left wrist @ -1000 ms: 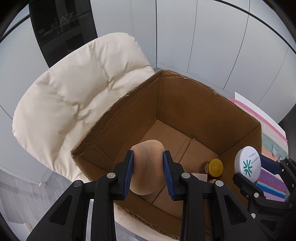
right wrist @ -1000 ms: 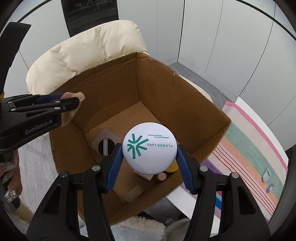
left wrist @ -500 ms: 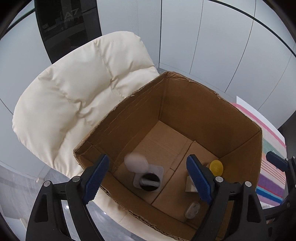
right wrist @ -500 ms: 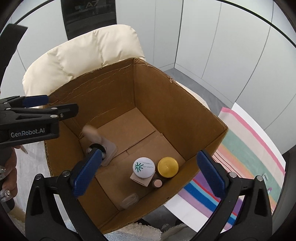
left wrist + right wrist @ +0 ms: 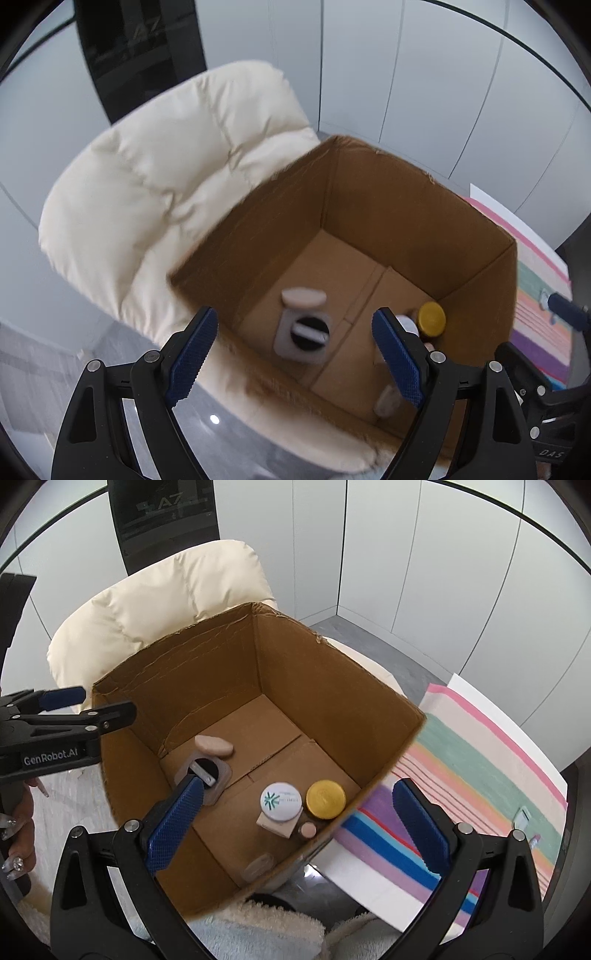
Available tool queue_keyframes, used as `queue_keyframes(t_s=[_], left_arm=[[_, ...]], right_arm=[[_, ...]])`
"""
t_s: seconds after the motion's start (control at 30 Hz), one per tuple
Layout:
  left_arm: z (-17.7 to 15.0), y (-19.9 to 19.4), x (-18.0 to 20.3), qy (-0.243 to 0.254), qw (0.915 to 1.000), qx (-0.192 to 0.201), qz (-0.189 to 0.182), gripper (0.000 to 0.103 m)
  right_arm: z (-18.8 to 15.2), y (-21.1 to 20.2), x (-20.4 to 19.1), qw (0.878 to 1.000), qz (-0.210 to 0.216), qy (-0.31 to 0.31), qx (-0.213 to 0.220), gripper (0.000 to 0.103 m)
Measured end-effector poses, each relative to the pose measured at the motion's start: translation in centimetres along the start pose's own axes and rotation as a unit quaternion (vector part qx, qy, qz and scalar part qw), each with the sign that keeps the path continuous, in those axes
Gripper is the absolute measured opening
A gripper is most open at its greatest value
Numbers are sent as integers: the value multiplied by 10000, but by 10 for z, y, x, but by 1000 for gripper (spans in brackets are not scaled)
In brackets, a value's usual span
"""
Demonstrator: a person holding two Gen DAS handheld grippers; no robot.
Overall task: Organize objects
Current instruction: 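Withdraw both tools from the box back toward the striped cloth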
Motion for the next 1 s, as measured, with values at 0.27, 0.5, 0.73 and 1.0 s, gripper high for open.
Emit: queue_keyframes(t_s=[0.27, 0.5, 0.73, 1.0], left_arm=[[-43, -31, 13, 243, 9995, -53, -198, 87], [-53, -29, 36, 490, 9983, -162, -279, 87], [-52, -36, 58, 764, 9965, 95, -327, 87], [-52, -33, 100, 1195, 9916, 213, -440, 87]], right_arm=[[-38, -31, 9, 9998, -43, 161, -103, 103], [-56, -50, 27, 9990, -200, 409, -35, 103], [-69, -69, 53, 9971, -340, 679, 71, 103], [-92, -79, 99, 9918, -592, 1126, 70, 103]])
Point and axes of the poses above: each gripper's, at about its wrist camera, not at the fingertips, and y roughly the way its jaws point, x to its right, z to its top, the point moved 4 cm from there along y, roughly the way its jaws point, and after that the axes turned 10 degrees about -z, right-handed, at the moved point
